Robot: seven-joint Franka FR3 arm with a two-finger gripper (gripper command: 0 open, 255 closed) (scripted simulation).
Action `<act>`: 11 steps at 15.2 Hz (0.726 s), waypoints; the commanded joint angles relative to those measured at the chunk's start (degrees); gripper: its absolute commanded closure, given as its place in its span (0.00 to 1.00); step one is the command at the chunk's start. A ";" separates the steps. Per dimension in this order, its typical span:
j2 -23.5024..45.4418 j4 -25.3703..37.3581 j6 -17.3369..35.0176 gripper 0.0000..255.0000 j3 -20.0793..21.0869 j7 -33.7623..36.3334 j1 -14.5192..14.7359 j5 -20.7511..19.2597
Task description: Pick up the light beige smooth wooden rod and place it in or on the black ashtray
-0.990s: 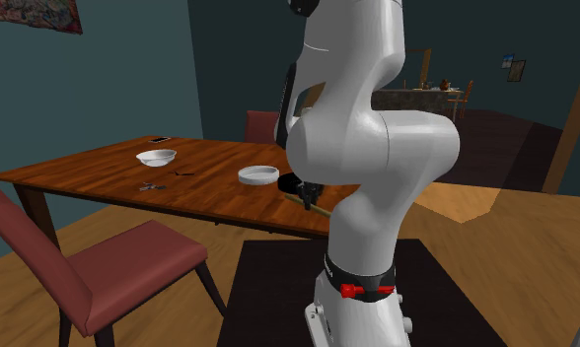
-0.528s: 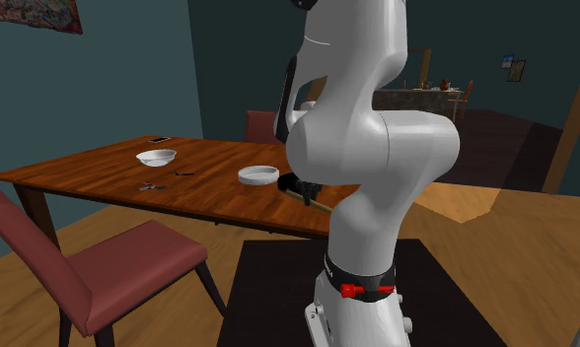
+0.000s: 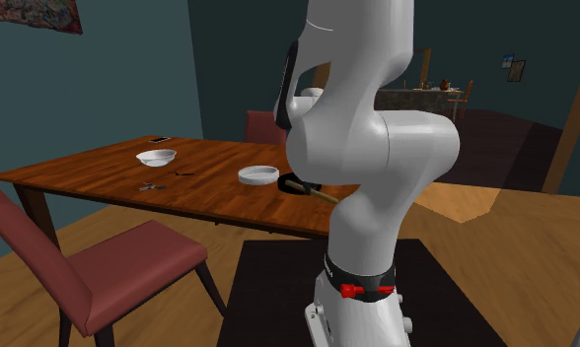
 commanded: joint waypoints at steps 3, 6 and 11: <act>-2.95 -0.10 -2.87 1.00 -0.04 0.31 0.12 -0.23; -4.95 0.13 -5.09 1.00 -0.09 0.46 0.14 -0.39; 2.06 11.04 -8.99 1.00 0.01 0.53 0.12 -0.22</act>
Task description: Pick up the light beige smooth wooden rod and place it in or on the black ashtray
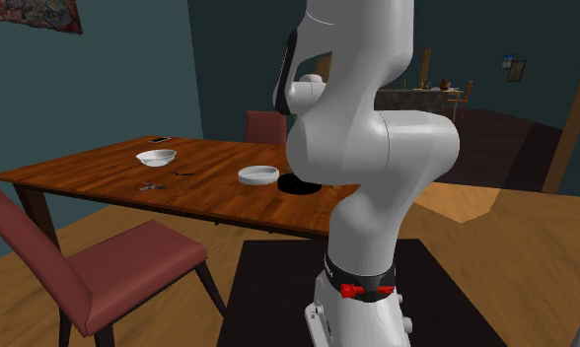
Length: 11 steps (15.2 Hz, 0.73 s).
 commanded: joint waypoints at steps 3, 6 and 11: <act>7.56 11.74 -4.19 1.00 0.12 0.14 -0.03 0.16; 13.33 21.27 -7.95 1.00 0.19 0.25 -0.10 0.22; 24.18 39.80 -15.63 1.00 0.32 0.52 -0.30 0.27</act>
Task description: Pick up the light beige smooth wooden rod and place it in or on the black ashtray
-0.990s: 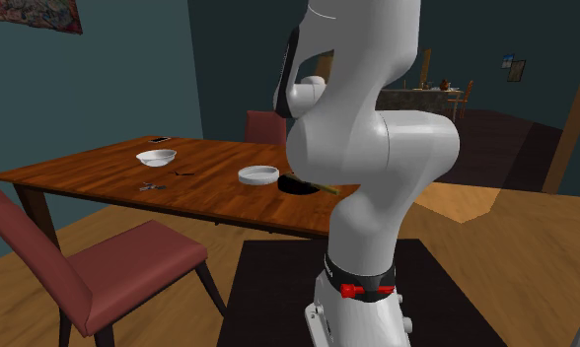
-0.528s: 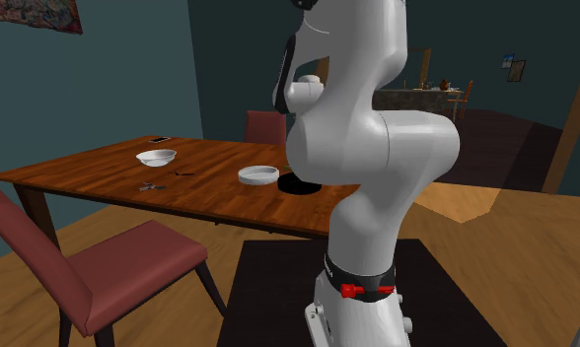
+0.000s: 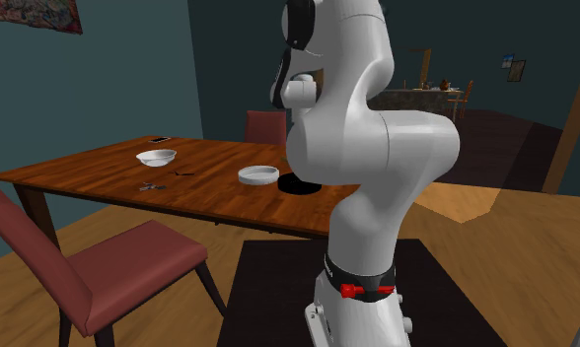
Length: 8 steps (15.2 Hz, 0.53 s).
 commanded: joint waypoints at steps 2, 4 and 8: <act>6.84 11.28 -4.47 1.00 0.06 0.24 -0.10 0.01; 7.67 11.08 -3.45 1.00 0.07 0.21 -0.11 0.03; 9.42 10.83 -1.45 1.00 0.11 0.15 -0.13 0.08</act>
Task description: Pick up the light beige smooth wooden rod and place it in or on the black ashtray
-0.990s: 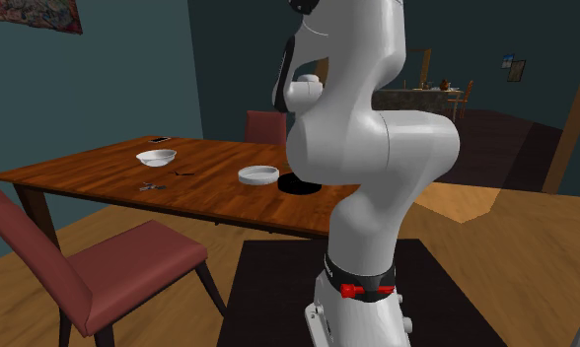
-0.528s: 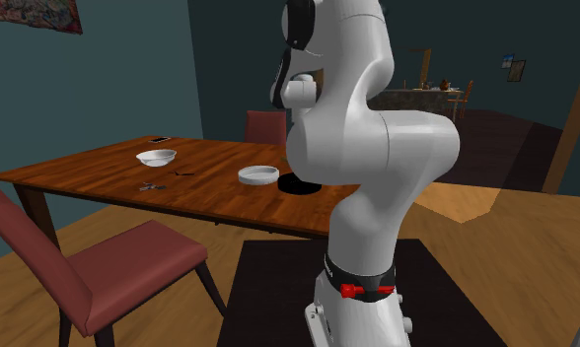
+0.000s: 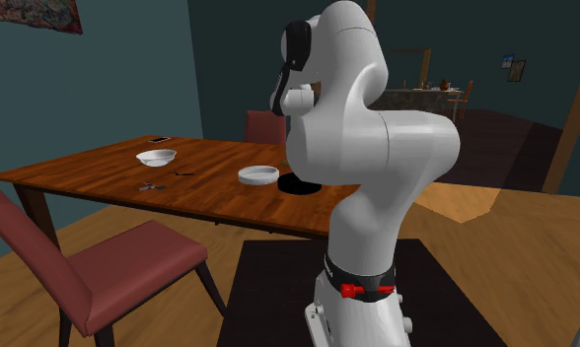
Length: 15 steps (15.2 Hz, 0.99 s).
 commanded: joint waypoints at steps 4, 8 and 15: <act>2.39 0.16 2.25 1.00 0.05 -0.05 -0.02 0.07; 4.09 0.38 3.72 1.00 0.09 -0.09 -0.05 0.10; 4.10 0.40 3.71 1.00 0.10 -0.09 -0.05 0.09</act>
